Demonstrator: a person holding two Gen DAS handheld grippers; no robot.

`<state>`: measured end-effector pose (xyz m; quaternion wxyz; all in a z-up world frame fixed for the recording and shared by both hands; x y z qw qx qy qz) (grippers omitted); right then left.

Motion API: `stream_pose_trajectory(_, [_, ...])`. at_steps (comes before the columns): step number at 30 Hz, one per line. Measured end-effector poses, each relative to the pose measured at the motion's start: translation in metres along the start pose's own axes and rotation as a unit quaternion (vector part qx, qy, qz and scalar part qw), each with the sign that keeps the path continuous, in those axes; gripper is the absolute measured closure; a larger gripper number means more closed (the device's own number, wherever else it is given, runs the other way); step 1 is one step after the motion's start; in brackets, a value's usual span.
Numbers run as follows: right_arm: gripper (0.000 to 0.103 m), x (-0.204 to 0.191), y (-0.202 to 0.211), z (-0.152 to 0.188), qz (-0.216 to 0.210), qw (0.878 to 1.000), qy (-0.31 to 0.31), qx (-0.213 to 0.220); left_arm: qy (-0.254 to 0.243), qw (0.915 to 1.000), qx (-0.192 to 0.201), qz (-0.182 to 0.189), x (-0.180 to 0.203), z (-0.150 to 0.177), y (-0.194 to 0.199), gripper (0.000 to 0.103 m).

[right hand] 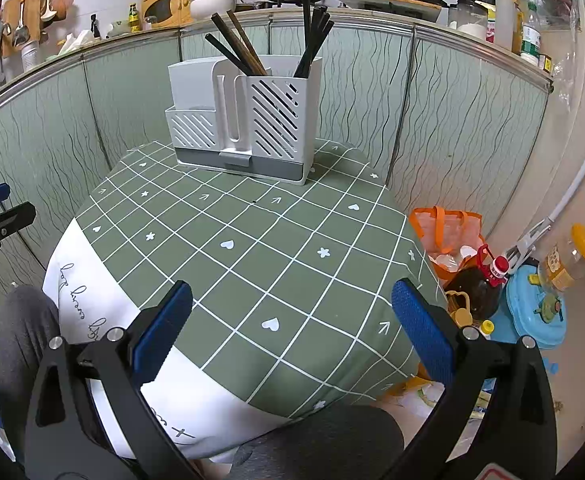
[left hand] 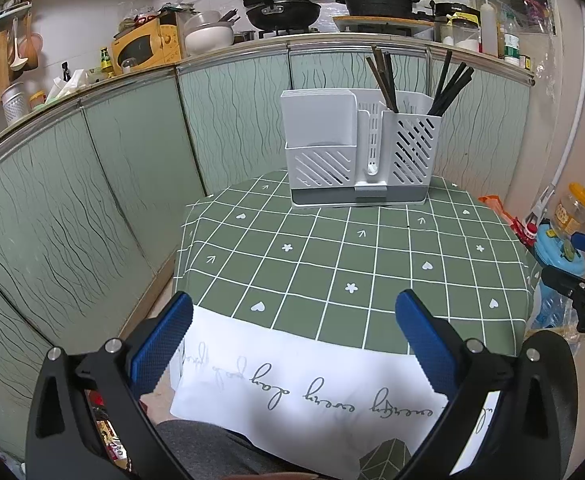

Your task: Organize utensils

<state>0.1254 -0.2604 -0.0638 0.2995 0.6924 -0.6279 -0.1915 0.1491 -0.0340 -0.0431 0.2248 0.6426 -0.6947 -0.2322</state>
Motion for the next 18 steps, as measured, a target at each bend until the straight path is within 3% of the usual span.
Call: stream_pose_trajectory(18, [0.007,-0.0027,-0.0023,0.0013,0.000,1.000,0.000,-0.004,0.003,1.0000,-0.001,-0.003,-0.0010,-0.0003,-0.0008,0.004])
Point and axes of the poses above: each gripper's, at about its wrist camera, not at the fingertips, and y roughly against the way its jaws point, x to its right, z to its underside, the point moved 10 cm from there along -y, roughly the way its jaws point, and after that the axes turned 8 degrees about y, right-handed, at the moved point
